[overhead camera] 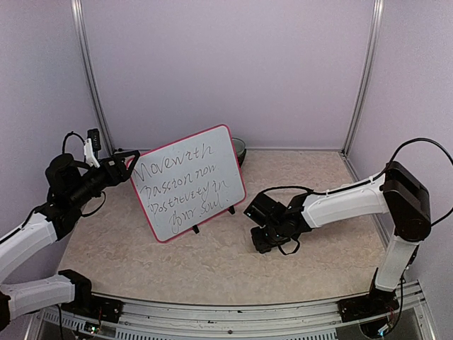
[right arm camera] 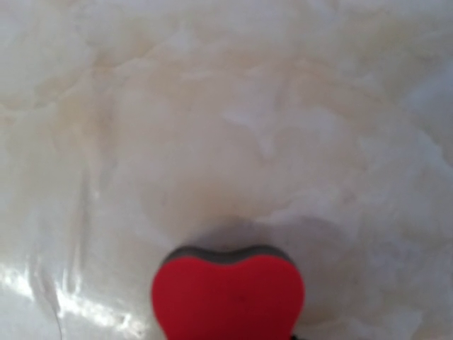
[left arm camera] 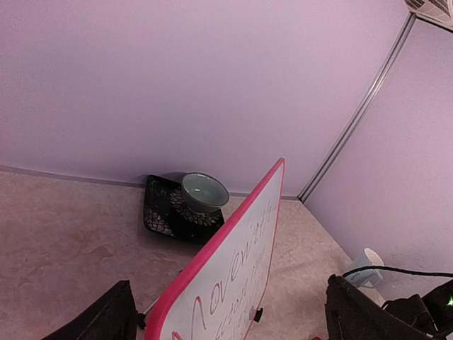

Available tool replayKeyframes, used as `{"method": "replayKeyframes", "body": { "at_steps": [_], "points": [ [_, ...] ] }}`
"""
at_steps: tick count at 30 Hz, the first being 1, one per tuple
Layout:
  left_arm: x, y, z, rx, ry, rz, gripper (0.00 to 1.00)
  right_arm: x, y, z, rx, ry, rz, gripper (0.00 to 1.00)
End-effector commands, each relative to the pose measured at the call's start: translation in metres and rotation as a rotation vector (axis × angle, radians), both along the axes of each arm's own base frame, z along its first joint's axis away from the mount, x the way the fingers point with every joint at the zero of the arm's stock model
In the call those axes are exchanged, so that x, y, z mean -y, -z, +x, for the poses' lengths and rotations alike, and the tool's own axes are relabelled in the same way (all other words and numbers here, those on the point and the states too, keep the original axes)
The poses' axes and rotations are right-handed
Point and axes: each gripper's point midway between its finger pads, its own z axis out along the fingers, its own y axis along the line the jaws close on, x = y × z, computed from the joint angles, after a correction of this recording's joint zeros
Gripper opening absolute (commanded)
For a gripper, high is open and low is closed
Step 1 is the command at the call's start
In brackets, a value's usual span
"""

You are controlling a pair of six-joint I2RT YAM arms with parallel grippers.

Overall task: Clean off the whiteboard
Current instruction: Pick up the whiteboard eraser from the center of the board.

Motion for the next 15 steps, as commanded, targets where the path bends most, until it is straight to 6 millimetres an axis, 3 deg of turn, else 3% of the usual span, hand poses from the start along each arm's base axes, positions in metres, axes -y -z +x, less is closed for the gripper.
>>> {"method": "replayKeyframes", "body": {
  "at_steps": [1,7,15],
  "points": [
    [0.0,-0.002,-0.002,0.01,-0.001,0.002,0.89,-0.002,-0.007,0.003,0.014,-0.008,0.018,0.31],
    [-0.001,0.001,-0.001,-0.047,-0.019,0.0,0.89,-0.021,-0.027,0.009,0.067,-0.114,0.073,0.28],
    [-0.014,-0.013,-0.002,-0.088,-0.068,0.035,0.88,-0.06,-0.113,0.037,0.311,-0.281,0.175,0.28]
  ]
}}
